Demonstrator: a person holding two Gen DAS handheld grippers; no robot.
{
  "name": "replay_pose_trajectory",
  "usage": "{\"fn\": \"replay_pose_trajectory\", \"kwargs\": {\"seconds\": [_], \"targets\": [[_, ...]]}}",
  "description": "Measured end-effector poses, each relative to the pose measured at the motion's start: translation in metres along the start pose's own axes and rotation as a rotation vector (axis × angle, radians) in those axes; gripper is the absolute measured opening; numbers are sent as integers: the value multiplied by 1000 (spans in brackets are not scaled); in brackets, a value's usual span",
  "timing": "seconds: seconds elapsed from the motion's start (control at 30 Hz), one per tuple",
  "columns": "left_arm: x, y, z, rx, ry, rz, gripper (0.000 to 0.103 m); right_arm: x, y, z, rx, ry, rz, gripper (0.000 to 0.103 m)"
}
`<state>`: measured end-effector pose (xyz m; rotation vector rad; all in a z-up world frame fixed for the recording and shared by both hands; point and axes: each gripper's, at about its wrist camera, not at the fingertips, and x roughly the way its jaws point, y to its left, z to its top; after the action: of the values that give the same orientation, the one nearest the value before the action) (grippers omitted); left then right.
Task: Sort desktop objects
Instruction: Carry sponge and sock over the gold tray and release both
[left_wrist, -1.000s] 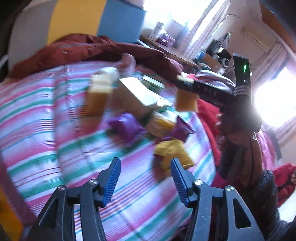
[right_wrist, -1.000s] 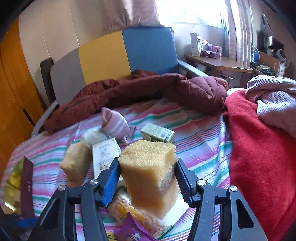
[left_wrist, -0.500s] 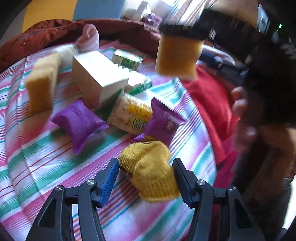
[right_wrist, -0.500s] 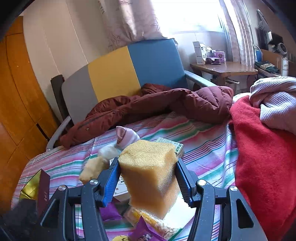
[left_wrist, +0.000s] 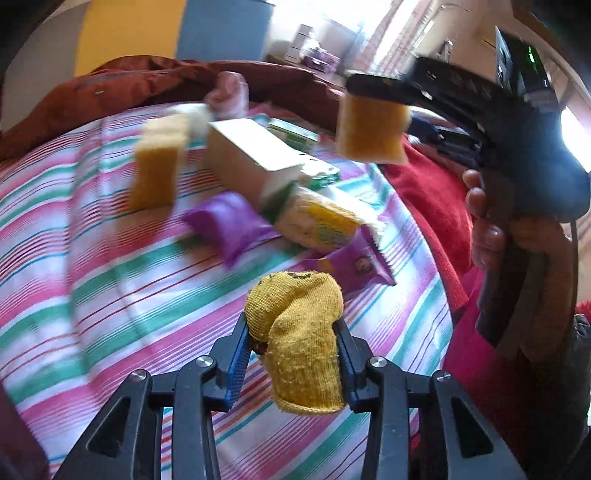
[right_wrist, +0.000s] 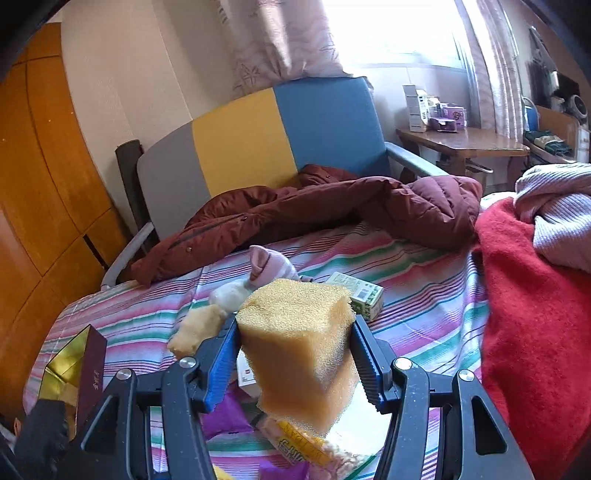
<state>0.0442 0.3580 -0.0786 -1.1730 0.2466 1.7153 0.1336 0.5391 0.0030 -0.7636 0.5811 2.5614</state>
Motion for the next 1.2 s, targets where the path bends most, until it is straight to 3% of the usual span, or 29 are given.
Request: {"fn": "replay_pose_trajectory", "kwargs": {"seconds": [0.27,0.57,0.8,1.2], "targets": [[-49,43,-19,-119,-77,84,41,1,21,-8,-19,51,169,59],[-107,72,-37,-179,-183,158,42,-2,68,-23,-61,126,249,59],[-151,109,-58,-273,-258,236,42,-2,134,-32,-132,182,334,59],[-232,198,-111,-470,-390,438,42,6,271,-67,-220,302,599,60]]}}
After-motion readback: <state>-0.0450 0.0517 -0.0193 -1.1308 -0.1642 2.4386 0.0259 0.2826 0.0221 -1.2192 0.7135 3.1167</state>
